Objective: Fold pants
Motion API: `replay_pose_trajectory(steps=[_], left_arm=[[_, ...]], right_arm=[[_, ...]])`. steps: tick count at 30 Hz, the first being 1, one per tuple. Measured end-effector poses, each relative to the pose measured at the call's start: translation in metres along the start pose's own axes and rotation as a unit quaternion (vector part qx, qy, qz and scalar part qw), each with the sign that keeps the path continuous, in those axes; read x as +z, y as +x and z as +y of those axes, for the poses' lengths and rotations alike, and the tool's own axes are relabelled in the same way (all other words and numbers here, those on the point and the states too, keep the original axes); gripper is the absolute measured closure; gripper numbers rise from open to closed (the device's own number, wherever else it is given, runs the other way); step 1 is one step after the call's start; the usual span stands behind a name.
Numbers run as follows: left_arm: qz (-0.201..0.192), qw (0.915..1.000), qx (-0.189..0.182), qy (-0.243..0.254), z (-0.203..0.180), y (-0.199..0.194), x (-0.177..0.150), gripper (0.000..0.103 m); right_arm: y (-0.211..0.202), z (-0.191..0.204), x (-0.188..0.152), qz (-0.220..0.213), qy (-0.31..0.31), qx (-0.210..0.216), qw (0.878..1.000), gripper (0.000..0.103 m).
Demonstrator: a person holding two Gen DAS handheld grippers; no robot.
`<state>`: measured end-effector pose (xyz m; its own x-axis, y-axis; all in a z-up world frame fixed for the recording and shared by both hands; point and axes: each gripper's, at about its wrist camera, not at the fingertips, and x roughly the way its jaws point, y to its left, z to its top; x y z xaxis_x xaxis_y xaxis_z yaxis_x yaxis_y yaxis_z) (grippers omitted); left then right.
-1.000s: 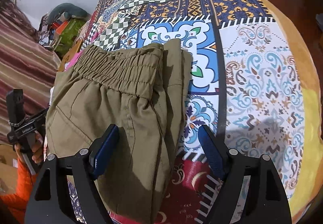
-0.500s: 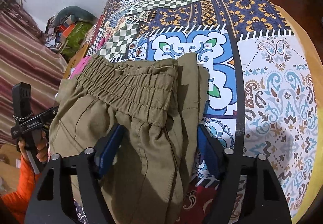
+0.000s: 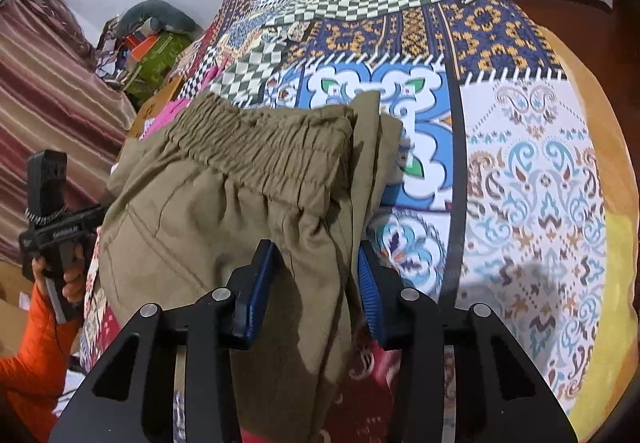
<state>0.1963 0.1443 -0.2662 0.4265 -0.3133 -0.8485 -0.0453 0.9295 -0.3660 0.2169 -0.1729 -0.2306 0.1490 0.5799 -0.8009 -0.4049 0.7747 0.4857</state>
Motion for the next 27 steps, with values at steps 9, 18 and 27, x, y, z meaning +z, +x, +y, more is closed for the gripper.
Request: replay_pose_trajectory(steps=[9,18,27], left_arm=[[-0.004,0.9997,0.02,0.009,-0.013,0.013,0.015,0.056],[-0.02,0.9995,0.025,0.008,-0.02,0.003,0.025,0.088],[-0.059,0.997,0.036,0.033,-0.04,-0.025,0.027,0.097]], right_arm=[[0.011,-0.005,0.008,0.006,0.025,0.012,1.0,0.061],[0.003,0.0,0.011,-0.034,0.024,0.007,0.999,0.082],[-0.01,0.016,0.016,-0.071,0.0,-0.014,0.997,0.092]])
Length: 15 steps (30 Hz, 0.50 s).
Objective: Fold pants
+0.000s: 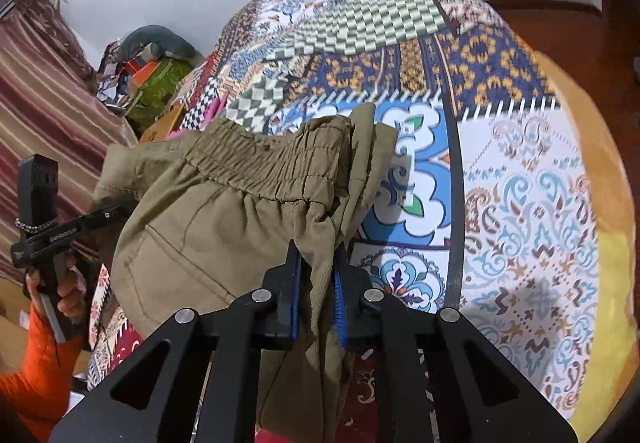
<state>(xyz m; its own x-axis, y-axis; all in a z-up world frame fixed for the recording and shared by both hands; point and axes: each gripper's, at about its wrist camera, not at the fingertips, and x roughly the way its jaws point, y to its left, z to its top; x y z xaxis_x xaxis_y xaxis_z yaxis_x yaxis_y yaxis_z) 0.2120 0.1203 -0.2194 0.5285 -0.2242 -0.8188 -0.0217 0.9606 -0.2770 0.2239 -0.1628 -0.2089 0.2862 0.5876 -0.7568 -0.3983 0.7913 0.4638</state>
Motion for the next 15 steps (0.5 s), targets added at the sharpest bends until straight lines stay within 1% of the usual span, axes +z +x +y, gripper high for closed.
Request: replay_pose_trajectory(steps=[5,8,12,15], left_arm=[[-0.019,0.9992,0.018,0.029,-0.017,-0.011,0.001,0.097],[-0.031,0.9983,0.02,0.044,-0.027,-0.02,0.001,0.098],[-0.042,0.9973,0.022,0.057,-0.034,-0.03,0.001,0.098],[-0.048,0.9969,0.023,0.057,-0.036,-0.037,0.001,0.098]], right_arm=[[-0.008,0.008,0.006,-0.018,-0.017,-0.009,1.0,0.093],[-0.014,0.014,0.008,-0.027,-0.03,-0.015,0.999,0.093],[-0.023,0.023,0.011,-0.039,-0.048,-0.02,0.998,0.093],[-0.029,0.031,0.014,-0.049,-0.06,-0.02,0.997,0.094]])
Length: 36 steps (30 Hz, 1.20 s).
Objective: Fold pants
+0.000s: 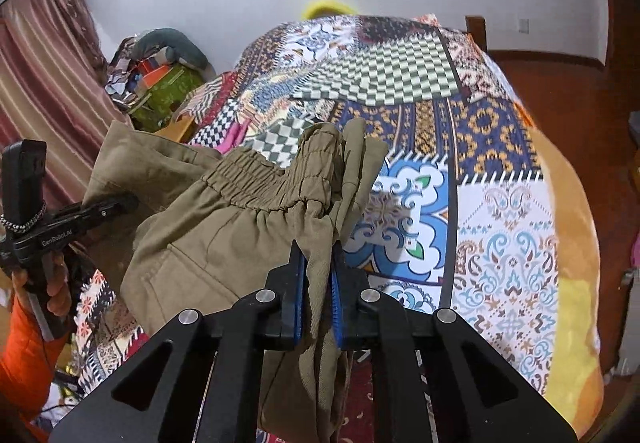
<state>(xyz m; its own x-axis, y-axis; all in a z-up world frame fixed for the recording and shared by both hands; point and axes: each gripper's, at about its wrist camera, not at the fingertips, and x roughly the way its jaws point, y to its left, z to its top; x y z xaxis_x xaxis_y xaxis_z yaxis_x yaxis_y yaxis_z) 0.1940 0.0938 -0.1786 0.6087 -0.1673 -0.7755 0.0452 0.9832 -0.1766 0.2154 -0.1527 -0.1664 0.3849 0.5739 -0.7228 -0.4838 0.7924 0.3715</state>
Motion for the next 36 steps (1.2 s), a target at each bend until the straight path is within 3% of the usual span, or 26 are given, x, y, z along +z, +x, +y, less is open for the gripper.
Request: replay_pose_trajectory(steps=[16,36], left_arm=[[-0.046,0.9984,0.026,-0.02,0.029,-0.042,0.014,0.098],[-0.07,0.9937,0.065,-0.059,0.118,-0.045,0.047,0.098]], right_arm=[[-0.004,0.043,0.033,-0.043,-0.049,0.016,0.998,0.094],[0.063,0.1,0.095,-0.048,-0.102,0.045,0.993,0.094]])
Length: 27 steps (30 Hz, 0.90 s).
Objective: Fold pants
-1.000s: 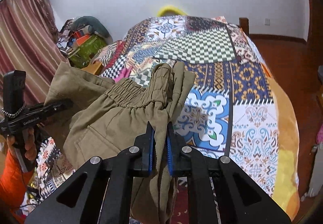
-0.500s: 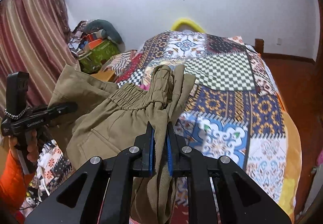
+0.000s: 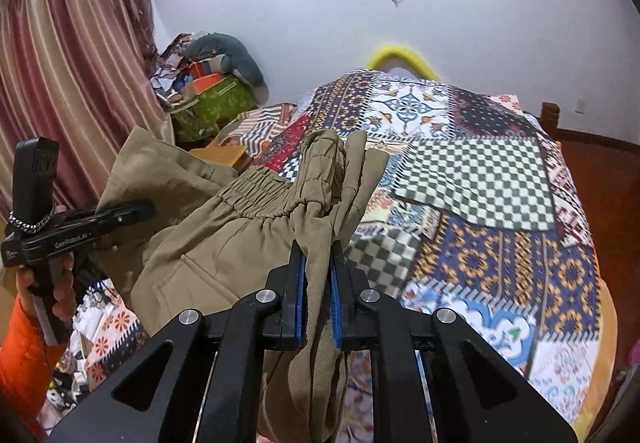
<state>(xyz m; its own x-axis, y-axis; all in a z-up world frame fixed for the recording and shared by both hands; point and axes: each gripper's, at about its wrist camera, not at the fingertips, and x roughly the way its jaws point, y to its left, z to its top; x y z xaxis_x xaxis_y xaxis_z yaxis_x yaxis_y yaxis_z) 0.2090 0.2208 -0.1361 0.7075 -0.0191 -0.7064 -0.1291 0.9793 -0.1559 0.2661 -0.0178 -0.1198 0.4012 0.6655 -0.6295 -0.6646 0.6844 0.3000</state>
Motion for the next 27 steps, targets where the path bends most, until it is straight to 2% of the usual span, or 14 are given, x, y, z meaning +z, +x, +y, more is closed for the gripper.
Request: replay_pose_trajectory(steps=[16,24,27], left_arm=[[0.001,0.9987,0.051,-0.01,0.071,0.05,0.031,0.098],[0.015,0.9966,0.081,-0.009,0.103,0.09,0.037,0.098],[0.036,0.9955,0.083,-0.026,0.118,0.112,0.03,0.098]], right_arm=[[0.08,0.022,0.038,0.006,-0.006,0.019,1.0,0.094],[0.123,0.03,0.044,0.015,-0.02,0.012,1.0,0.094],[0.14,0.029,0.041,0.028,-0.015,0.011,0.999,0.094]])
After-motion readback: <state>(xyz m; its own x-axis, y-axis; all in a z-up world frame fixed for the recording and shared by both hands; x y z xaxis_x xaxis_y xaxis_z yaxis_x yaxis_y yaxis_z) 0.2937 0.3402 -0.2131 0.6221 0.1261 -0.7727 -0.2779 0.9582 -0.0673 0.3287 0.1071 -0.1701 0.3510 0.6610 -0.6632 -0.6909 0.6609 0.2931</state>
